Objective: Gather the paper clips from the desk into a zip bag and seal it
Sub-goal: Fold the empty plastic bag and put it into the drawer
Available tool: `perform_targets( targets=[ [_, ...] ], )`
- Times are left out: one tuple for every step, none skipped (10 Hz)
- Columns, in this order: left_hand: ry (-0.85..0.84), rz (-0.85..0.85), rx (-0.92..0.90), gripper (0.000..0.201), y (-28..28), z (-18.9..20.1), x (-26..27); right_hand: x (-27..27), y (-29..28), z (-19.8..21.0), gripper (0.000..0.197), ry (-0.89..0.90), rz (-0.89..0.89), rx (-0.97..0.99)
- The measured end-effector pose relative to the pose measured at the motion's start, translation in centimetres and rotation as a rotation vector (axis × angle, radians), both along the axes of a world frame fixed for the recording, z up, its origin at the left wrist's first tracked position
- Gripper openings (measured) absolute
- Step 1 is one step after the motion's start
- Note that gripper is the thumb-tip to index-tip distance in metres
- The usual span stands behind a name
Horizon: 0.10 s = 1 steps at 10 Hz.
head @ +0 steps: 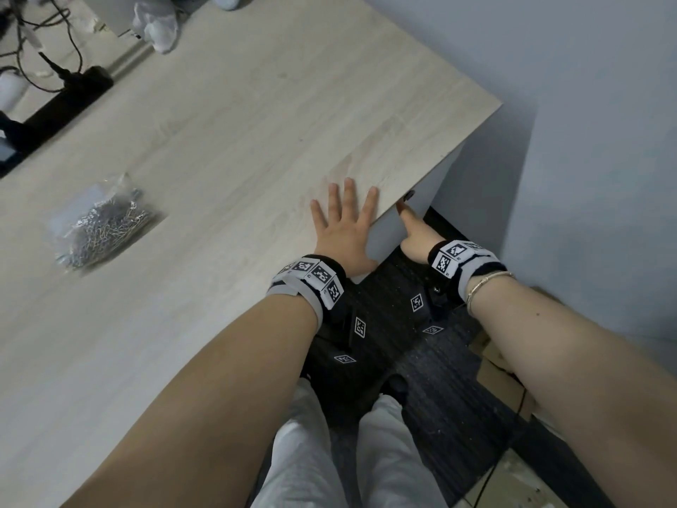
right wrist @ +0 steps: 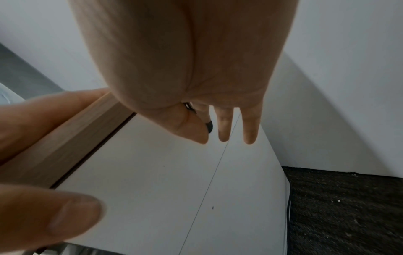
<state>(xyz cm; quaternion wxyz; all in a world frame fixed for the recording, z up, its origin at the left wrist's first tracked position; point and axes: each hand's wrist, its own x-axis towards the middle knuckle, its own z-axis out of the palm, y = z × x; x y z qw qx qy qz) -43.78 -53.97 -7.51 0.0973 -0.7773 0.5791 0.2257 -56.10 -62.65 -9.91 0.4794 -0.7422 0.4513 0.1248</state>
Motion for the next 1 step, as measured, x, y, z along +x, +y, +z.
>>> perform_targets(
  targets=[
    [-0.004,0.020,-0.017,0.123,-0.10,0.06,-0.13,-0.01,-0.45,0.86,0.074,0.000,-0.004,-0.013]
  ],
)
